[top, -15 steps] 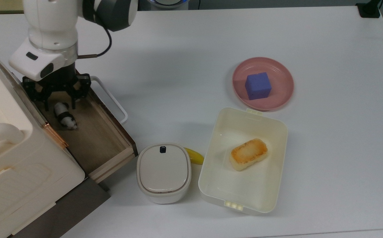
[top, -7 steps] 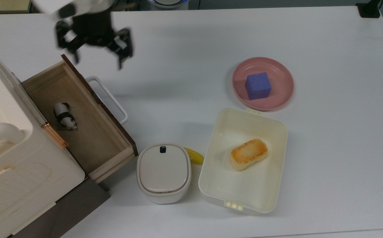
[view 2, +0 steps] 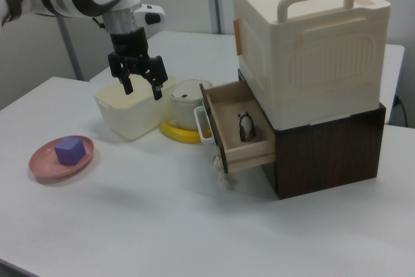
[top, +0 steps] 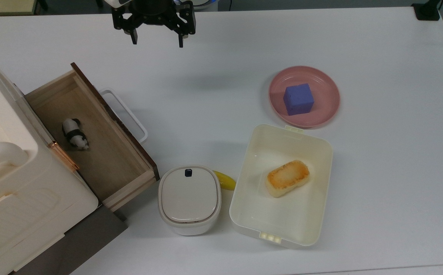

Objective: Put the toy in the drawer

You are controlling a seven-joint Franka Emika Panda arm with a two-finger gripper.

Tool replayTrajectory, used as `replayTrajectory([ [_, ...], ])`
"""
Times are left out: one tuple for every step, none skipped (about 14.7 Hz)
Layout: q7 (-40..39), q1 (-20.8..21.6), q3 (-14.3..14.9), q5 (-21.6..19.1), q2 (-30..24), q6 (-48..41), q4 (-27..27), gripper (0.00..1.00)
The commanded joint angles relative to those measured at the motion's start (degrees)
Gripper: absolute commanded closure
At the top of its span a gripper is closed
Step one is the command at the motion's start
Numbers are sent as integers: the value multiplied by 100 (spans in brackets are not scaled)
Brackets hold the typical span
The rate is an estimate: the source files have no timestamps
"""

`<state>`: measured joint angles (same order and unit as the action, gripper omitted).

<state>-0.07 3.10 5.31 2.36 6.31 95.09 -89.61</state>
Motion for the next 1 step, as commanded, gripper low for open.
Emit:
replayTrajectory([
  [235, -396, -372, -139, -306, 80, -312, 0],
])
